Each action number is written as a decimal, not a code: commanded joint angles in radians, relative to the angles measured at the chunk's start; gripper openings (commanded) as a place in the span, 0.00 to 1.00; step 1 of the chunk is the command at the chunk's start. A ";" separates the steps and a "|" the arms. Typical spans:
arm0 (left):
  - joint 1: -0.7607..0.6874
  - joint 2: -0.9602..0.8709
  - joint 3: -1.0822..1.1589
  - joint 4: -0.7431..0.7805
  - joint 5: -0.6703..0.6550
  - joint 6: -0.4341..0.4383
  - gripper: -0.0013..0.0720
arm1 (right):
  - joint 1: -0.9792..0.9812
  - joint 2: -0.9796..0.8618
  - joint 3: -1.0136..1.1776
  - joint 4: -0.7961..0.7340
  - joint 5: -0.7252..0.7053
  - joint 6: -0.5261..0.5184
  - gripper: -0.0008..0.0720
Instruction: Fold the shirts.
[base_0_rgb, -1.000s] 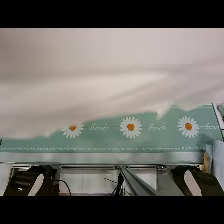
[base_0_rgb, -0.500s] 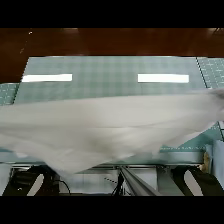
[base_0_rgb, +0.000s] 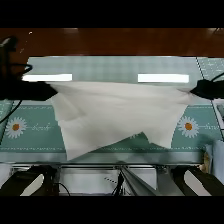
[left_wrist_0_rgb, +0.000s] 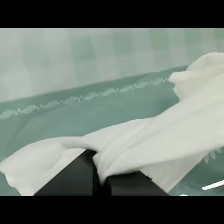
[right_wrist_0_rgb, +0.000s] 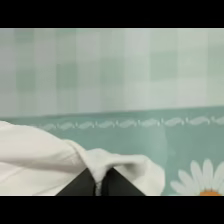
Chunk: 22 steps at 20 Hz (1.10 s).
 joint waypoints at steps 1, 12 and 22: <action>-0.035 -0.212 0.014 -0.002 0.285 0.026 0.05 | 0.000 -0.149 -0.019 0.067 -0.291 0.023 0.05; -0.117 -0.558 0.018 -0.037 0.360 0.020 0.06 | 0.000 -0.521 -0.019 0.100 -0.473 0.033 0.05; 0.042 -0.498 0.162 0.036 -0.147 -0.069 0.87 | -0.001 -0.274 0.060 -0.347 -0.313 -0.046 0.57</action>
